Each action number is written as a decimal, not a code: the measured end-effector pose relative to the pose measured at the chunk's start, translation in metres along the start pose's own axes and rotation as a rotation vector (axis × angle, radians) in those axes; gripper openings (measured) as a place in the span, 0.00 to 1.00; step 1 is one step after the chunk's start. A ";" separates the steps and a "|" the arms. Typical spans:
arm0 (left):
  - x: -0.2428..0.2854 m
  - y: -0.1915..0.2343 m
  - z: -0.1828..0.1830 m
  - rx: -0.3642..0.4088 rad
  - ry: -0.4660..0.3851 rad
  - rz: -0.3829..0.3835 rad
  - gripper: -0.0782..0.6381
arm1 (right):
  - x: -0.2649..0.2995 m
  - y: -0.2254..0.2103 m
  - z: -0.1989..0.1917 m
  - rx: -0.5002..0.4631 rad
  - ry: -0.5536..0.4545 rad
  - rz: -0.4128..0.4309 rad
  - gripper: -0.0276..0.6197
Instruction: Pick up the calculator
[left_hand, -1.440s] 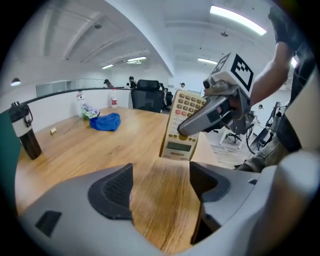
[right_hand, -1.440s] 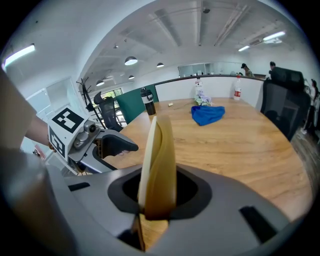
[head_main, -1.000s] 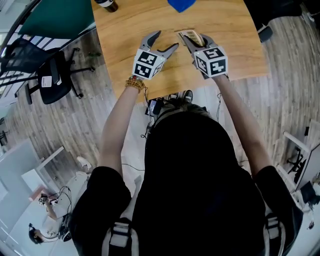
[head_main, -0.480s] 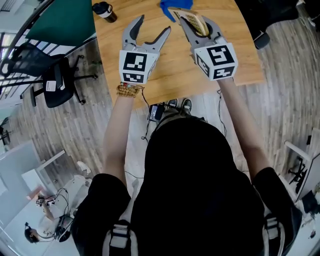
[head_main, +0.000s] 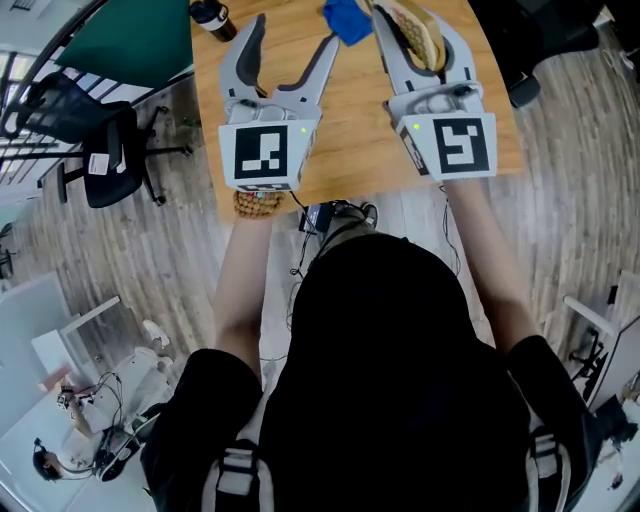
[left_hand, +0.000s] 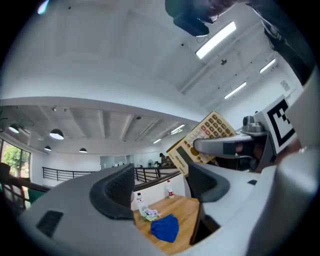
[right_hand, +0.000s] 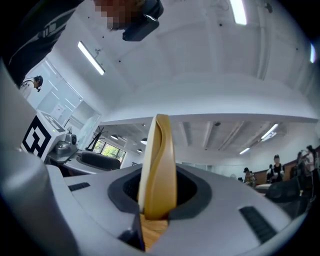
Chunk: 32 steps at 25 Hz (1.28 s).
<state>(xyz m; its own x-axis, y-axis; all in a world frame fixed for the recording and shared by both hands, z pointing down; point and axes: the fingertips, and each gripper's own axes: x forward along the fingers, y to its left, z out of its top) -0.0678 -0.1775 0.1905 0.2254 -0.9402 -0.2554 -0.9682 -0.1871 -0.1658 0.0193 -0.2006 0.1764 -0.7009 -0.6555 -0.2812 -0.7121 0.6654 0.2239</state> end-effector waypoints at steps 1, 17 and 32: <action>-0.003 0.001 0.008 -0.007 -0.027 0.017 0.63 | -0.002 0.003 0.003 -0.015 -0.006 -0.001 0.18; -0.040 -0.021 -0.013 -0.068 -0.056 0.164 0.35 | -0.054 0.038 -0.038 0.064 -0.007 -0.044 0.18; -0.082 -0.044 -0.082 -0.066 0.134 0.199 0.22 | -0.088 0.067 -0.099 0.083 0.111 0.031 0.18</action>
<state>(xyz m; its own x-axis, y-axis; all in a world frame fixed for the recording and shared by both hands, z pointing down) -0.0529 -0.1161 0.2970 0.0179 -0.9889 -0.1477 -0.9981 -0.0090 -0.0608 0.0290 -0.1332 0.3083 -0.7262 -0.6663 -0.1695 -0.6872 0.7104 0.1520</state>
